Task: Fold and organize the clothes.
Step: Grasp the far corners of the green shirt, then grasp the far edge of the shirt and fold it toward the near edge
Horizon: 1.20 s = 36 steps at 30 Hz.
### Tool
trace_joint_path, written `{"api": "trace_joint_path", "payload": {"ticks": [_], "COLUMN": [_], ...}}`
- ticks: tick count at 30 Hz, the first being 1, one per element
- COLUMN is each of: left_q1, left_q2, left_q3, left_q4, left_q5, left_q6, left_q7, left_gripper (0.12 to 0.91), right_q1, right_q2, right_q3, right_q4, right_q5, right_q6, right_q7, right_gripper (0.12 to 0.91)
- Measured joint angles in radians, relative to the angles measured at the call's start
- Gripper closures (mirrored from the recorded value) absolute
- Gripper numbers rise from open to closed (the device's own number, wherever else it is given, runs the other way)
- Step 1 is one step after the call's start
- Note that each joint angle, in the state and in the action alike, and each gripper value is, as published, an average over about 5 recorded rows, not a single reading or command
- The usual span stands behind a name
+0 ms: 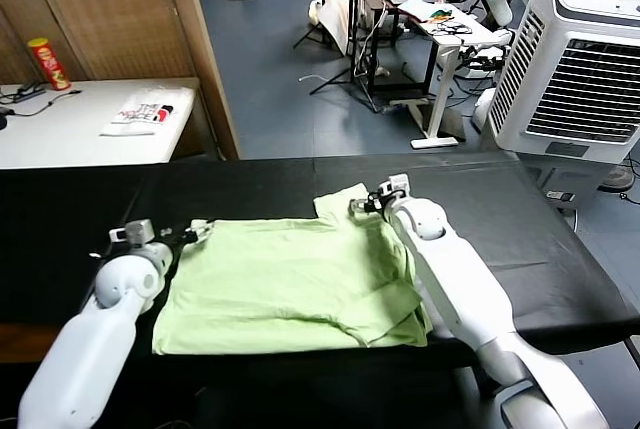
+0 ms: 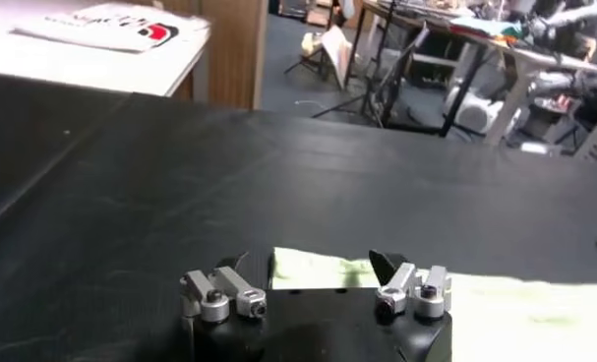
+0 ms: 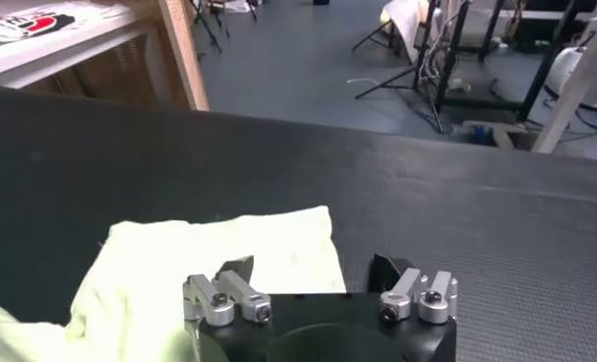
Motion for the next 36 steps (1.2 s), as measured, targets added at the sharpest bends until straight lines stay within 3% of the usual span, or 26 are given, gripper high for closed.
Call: {"api": "trace_joint_path", "payload": {"ticks": [8, 12, 15, 24, 30, 36], "left_q1": [-0.007, -0.01, -0.011, -0.003, 0.024, 0.08], "left_q2": [-0.01, -0.009, -0.007, 0.007, 0.035, 0.08], "left_q3": [0.003, 0.008, 0.01, 0.0, -0.028, -0.067], "left_q4": [0.029, 0.032, 0.028, -0.008, -0.063, -0.157], "left_q5": [0.019, 0.023, 0.023, 0.027, 0.028, 0.023], "left_q6": [0.0, 0.002, 0.0, -0.017, -0.027, -0.03], "left_q7": [0.01, 0.024, 0.031, 0.034, 0.032, 0.031], "left_gripper": [0.715, 0.86, 0.904, 0.905, 0.905, 0.905], "right_q1": [-0.013, -0.021, -0.03, -0.072, -0.112, -0.174], "right_q2": [0.003, -0.003, -0.012, -0.052, -0.092, -0.152], "right_q3": [0.014, 0.023, 0.029, 0.051, 0.065, 0.091], "right_q4": [0.011, 0.021, 0.035, 0.116, 0.2, 0.331], "right_q5": [0.005, 0.003, 0.005, 0.037, 0.064, 0.117], "right_q6": [-0.006, 0.023, 0.055, 0.112, 0.105, 0.06], "right_q7": [0.001, 0.001, 0.0, 0.003, 0.021, 0.069], "right_gripper": [0.754, 0.878, 0.897, 0.9, 0.9, 0.901]}}
